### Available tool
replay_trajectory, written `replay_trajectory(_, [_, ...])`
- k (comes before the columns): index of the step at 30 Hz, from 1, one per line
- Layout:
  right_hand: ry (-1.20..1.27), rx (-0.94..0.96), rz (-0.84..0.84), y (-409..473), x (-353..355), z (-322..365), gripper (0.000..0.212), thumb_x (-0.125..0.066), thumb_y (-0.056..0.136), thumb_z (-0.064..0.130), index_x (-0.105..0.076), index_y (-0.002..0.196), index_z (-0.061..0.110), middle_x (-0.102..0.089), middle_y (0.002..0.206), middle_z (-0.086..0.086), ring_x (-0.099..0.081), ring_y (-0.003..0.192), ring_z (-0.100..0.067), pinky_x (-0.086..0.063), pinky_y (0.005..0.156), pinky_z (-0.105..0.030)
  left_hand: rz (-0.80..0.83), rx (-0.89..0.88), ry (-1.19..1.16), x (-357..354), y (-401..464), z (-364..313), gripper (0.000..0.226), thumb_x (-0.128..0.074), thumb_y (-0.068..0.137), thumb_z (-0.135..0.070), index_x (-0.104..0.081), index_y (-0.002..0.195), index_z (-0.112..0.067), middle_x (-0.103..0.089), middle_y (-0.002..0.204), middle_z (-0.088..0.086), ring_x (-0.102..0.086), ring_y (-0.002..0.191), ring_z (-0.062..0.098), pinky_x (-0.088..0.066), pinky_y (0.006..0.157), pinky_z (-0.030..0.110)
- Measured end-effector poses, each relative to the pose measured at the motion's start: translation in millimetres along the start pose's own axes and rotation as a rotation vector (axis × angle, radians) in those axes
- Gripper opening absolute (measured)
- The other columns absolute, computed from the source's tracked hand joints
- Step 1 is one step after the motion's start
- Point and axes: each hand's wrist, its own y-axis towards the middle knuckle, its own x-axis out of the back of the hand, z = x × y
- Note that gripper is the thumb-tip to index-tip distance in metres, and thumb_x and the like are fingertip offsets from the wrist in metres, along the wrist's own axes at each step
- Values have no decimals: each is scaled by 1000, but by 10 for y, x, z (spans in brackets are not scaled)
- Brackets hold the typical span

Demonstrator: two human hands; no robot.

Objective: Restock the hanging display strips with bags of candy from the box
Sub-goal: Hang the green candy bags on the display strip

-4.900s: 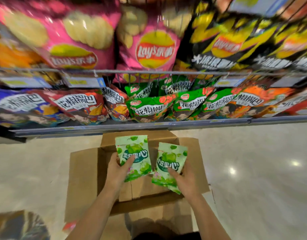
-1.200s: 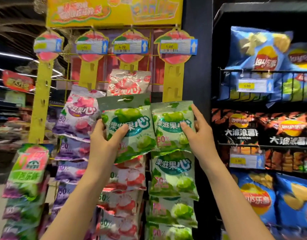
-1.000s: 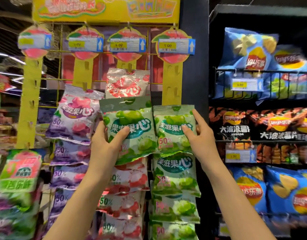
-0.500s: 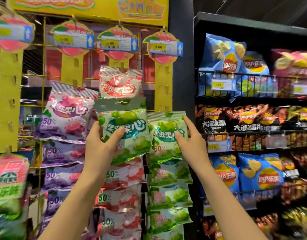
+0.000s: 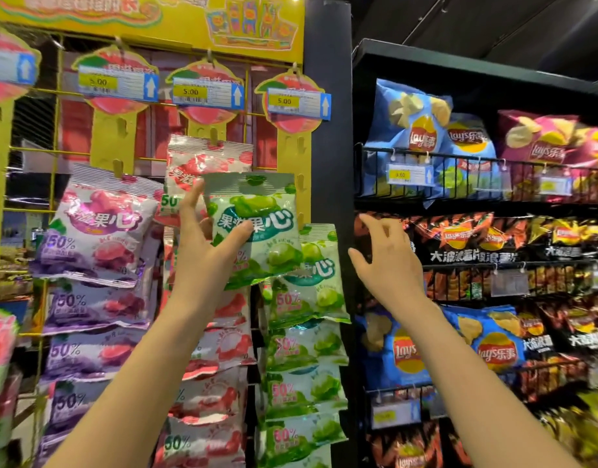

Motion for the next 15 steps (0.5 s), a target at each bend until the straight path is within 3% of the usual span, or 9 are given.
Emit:
replay_trajectory(4, [-169, 79, 136, 210, 54, -167, 77, -51, 89, 51, -8, 149, 32, -19, 150, -9, -32, 131, -32, -38, 98, -42, 47, -11, 37, -235, 100, -32, 53, -70, 80, -27, -43, 123, -43, -44, 128, -15, -43, 125, 15, -44, 100, 49])
replay_trajectory(7, [-255, 161, 199, 291, 70, -227, 88, -52, 84, 61, 2, 148, 37, -9, 154, -9, -30, 134, -32, -37, 101, -44, 45, -25, 49, -408, 185, -28, 50, -69, 82, -21, -44, 121, -38, -48, 125, -13, -49, 118, 14, -51, 91, 41])
replay_trajectory(11, [-286, 232, 257, 319, 7, -266, 94, -54, 82, 62, 9, 147, 37, -5, 157, -8, -27, 138, -30, -35, 101, -44, 3, -35, 105, -580, 270, -6, 53, -66, 85, -18, -42, 131, -27, -44, 122, -13, -44, 112, 8, -48, 91, 30])
replay_trajectory(13, [-260, 237, 260, 323, -17, -289, 94, -54, 83, 60, 11, 147, 38, -6, 157, -8, -26, 138, -30, -35, 102, -44, -16, -26, 147, -632, 302, 37, 54, -66, 85, -18, -41, 133, -25, -44, 123, -12, -43, 113, 10, -46, 97, 33])
replay_trajectory(15, [-229, 241, 261, 326, -35, -312, 94, -55, 83, 59, 11, 147, 39, -6, 156, -8, -27, 138, -29, -34, 103, -44, -22, -11, 162, -662, 333, 88, 54, -66, 85, -17, -42, 132, -24, -45, 127, -8, -44, 114, 10, -49, 89, 19])
